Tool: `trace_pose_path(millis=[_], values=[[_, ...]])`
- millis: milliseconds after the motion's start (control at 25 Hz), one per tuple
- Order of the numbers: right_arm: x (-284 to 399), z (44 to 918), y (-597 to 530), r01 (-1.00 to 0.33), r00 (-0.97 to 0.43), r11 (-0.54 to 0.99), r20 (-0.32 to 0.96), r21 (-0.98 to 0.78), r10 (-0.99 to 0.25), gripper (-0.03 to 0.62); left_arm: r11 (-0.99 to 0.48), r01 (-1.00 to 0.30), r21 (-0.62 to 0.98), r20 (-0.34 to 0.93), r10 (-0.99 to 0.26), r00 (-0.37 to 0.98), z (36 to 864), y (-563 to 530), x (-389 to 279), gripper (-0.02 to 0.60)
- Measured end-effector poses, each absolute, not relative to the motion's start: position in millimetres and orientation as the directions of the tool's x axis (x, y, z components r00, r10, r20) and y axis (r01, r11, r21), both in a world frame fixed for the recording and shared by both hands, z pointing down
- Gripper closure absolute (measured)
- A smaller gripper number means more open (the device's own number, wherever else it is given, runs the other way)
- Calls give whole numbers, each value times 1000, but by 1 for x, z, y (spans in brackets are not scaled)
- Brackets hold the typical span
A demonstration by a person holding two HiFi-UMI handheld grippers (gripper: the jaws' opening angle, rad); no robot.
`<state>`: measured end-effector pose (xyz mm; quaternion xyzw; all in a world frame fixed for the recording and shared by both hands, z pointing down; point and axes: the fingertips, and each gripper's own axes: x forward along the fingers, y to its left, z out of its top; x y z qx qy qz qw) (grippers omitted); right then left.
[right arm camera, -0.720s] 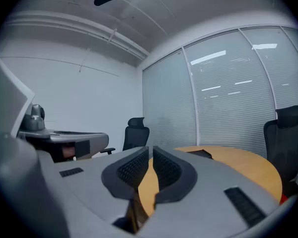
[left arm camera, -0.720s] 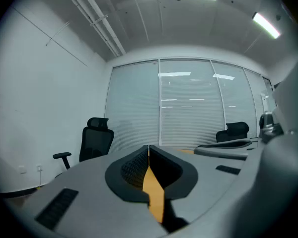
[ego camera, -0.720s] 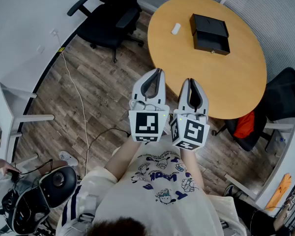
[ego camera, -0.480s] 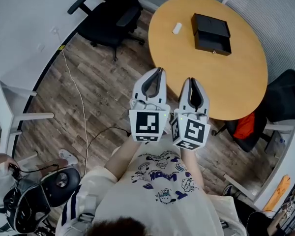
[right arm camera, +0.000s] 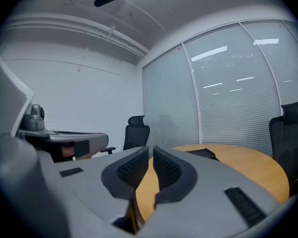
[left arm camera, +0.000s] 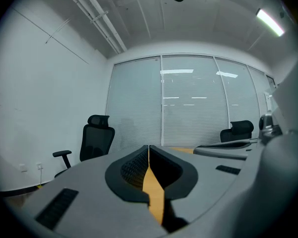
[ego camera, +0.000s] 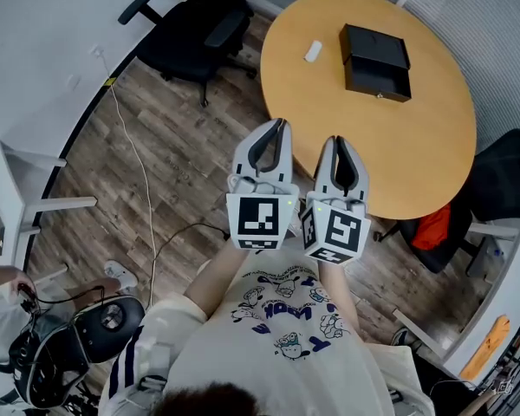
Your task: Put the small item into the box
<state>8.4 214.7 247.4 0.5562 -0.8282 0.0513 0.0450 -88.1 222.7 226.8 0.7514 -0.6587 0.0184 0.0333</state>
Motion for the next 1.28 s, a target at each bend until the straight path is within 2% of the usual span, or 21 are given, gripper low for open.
trace_pose_path(millis=[840, 1280], values=[[25, 265, 127, -894, -449, 442, 158, -75, -880, 548, -15, -999, 36, 99, -995, 19, 242, 147, -78, 565], [28, 273, 102, -898, -439, 429, 181, -96, -880, 548, -20, -999, 34, 129, -991, 24, 252, 122, -75, 565]])
